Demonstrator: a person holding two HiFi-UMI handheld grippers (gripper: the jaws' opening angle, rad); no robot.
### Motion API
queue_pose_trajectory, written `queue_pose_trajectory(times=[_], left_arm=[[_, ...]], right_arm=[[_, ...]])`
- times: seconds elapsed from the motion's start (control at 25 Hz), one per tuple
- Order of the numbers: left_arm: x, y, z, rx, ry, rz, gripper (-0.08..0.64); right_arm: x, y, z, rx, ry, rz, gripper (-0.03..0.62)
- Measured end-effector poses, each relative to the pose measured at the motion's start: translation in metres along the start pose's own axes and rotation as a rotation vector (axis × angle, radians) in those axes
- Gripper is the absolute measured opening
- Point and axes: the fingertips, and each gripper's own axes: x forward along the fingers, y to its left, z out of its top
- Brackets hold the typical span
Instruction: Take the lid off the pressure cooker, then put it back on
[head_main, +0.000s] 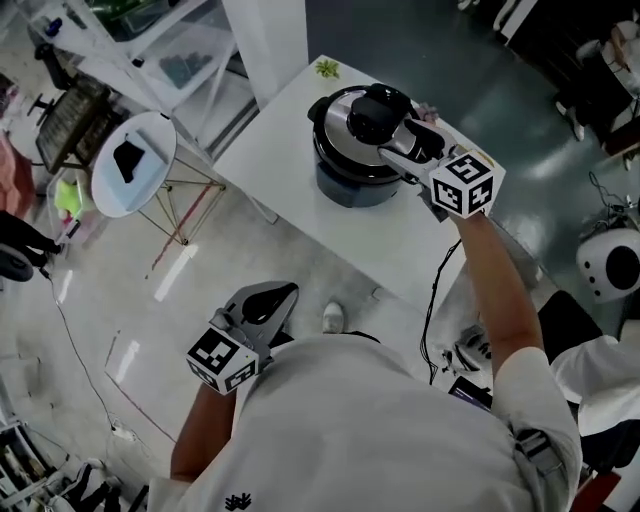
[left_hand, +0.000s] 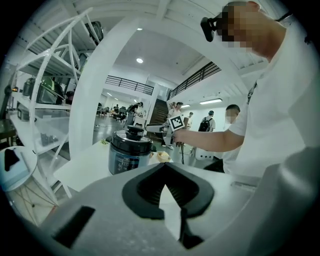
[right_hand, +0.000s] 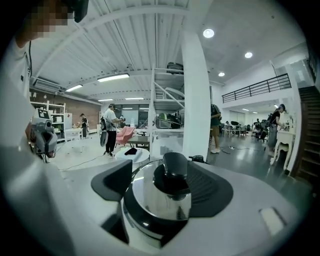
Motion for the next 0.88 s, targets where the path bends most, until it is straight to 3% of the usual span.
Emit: queue_pose_trajectory(times=[0.56, 0.88], left_arm=[[0.01, 0.044, 0.022, 0.034, 0.035, -0.001, 0.006], [0.006, 0.062, 0.024, 0.036, 0.034, -0.015, 0.005]], right_arm=[[0.081, -0.038, -0.011, -0.012, 0.164, 0.093, 0.387], [0.091, -0.039, -0.023, -0.065, 0.279, 0.066, 0.314]])
